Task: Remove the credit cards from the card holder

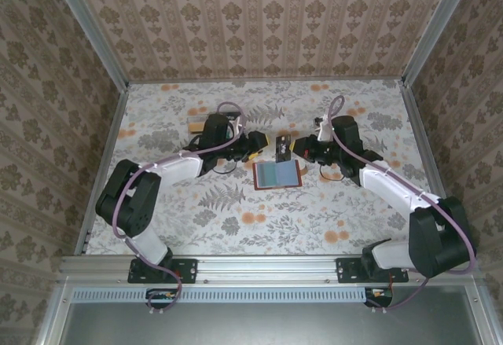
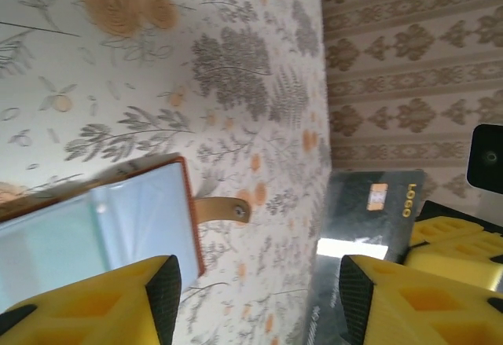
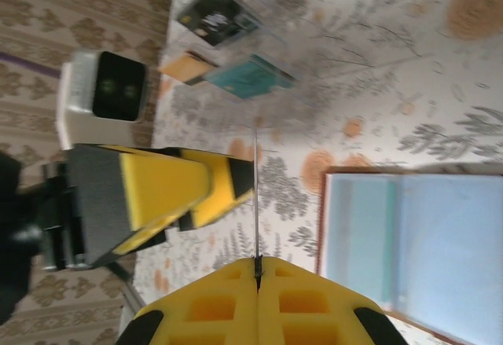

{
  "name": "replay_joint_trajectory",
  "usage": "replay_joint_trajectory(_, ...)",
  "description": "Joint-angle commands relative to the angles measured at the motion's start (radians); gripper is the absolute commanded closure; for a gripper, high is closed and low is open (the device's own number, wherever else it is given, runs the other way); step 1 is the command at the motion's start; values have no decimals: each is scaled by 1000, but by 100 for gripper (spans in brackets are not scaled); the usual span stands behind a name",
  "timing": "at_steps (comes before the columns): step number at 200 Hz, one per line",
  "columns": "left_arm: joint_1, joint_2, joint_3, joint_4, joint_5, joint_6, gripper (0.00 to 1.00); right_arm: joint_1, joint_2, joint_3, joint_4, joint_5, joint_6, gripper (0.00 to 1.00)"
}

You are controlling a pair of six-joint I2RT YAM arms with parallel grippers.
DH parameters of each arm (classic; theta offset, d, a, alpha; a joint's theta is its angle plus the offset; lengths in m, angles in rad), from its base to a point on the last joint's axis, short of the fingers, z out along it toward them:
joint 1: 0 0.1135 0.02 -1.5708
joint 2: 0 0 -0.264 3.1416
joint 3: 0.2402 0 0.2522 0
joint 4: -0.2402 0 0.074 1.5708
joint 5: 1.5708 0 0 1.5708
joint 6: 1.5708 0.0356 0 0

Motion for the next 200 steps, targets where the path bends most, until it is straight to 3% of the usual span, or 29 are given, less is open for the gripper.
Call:
replay_joint_trajectory(1,-3,4,-5,154,71,-88,43,-5,-17,-7,95,-95,59,100)
replay_joint_trajectory(89,-31,17,-44,315,119,-162,65,-5,1,-26,151,-106,91,100)
replay_joint_trajectory(200,-40,-20,-94,414,131,-187,81,-17,16,-51,185,-105,100,100)
